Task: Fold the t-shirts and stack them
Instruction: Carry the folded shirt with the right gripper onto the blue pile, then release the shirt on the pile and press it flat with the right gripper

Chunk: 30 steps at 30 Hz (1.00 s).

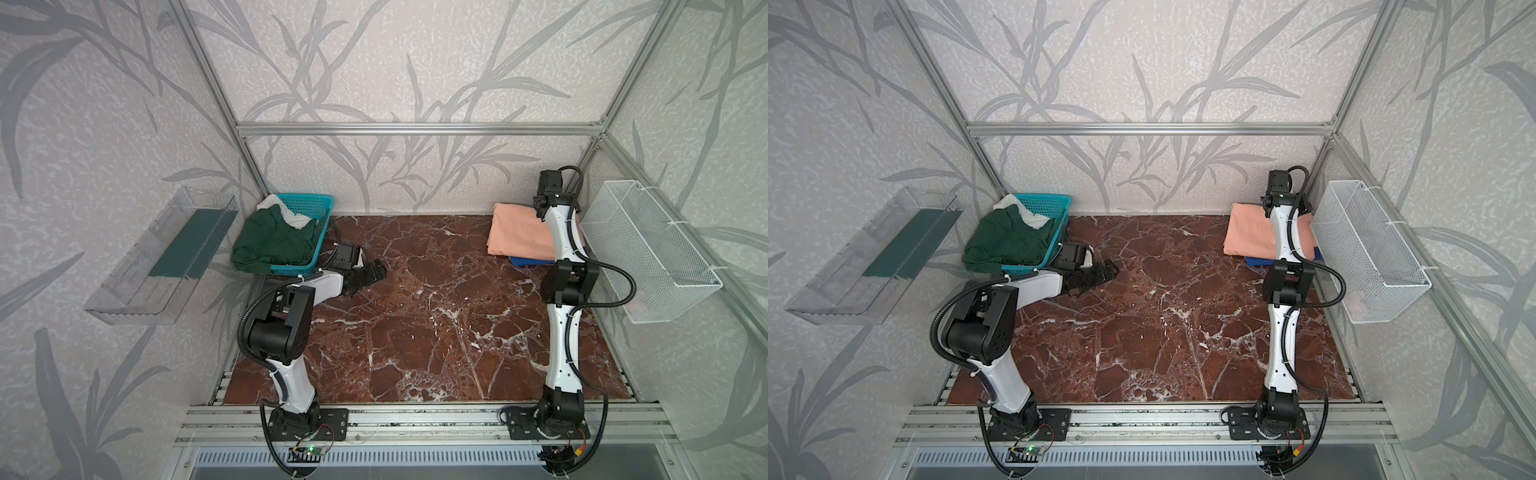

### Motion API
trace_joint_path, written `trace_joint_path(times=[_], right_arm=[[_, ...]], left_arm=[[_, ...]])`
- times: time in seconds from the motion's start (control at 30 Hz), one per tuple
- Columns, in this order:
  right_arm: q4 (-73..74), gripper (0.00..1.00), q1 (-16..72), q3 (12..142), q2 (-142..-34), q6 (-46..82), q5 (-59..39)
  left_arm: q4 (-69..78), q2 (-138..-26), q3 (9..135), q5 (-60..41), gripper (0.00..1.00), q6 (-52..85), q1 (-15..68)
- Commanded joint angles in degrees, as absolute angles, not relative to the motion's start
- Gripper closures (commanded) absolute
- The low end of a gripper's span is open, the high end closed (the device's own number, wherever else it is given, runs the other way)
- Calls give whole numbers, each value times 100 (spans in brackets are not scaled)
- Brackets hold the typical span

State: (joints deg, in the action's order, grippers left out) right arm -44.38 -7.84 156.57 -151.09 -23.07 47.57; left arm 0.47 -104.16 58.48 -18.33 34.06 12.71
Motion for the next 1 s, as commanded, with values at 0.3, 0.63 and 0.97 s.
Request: trace_joint_path(times=[0.3, 0.63, 0.97], right_arm=[[-4649, 3, -422, 14676, -14407, -1381, 3780], [-4738, 1, 141, 13204, -13276, -410, 3149], [-3076, 1, 343, 9847, -11259, 530, 795]], left_arm=[[87, -10371, 6030, -1830, 1, 3316, 1361], [171, -9678, 5664, -1224, 1, 2969, 1362], [498, -8427, 4700, 724, 1, 2366, 1345]])
